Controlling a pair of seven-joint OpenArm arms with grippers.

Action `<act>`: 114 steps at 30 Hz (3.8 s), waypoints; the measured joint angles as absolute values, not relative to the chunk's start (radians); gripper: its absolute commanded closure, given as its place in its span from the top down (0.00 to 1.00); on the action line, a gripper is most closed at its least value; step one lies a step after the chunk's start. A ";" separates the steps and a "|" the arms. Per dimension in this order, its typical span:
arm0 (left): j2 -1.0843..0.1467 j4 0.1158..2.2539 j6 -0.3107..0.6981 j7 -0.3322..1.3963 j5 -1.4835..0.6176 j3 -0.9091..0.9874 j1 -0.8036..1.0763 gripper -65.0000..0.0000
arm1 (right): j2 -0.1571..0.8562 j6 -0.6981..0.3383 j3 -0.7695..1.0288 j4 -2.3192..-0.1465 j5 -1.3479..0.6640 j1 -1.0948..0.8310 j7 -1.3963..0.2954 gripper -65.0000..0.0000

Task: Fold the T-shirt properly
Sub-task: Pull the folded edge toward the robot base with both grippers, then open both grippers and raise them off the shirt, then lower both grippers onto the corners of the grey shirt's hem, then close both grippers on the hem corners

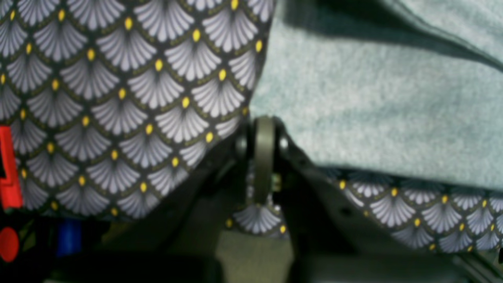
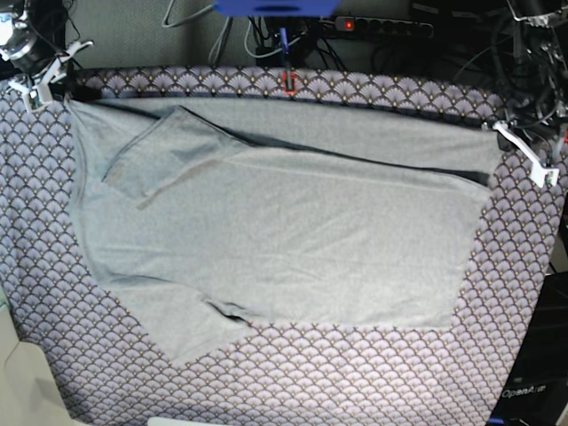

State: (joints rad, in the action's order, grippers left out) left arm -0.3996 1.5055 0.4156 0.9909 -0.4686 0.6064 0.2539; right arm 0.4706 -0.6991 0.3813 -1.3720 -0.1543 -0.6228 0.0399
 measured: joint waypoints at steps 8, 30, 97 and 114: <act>-0.401 1.505 0.416 0.975 -0.471 0.606 0.286 0.00 | 0.471 -0.699 0.382 -1.353 -0.172 -0.650 0.075 0.00; -0.398 1.502 0.413 0.983 -0.455 0.607 0.290 0.31 | 0.453 -0.702 0.386 -1.348 -0.164 -0.610 0.060 0.19; -0.164 0.735 0.565 0.533 0.265 0.554 -0.566 0.71 | 0.337 -0.702 0.425 -0.577 0.442 0.625 -0.194 0.57; -0.160 0.738 0.557 0.495 0.264 0.554 -0.568 0.71 | 0.278 -0.699 0.425 -0.577 0.438 0.545 -0.062 0.11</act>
State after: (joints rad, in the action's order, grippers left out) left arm -0.1596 0.7383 0.5571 0.4950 0.2638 0.5545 -0.5678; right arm 0.2779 -0.6991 0.4252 -0.5774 0.4381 0.5446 -0.0616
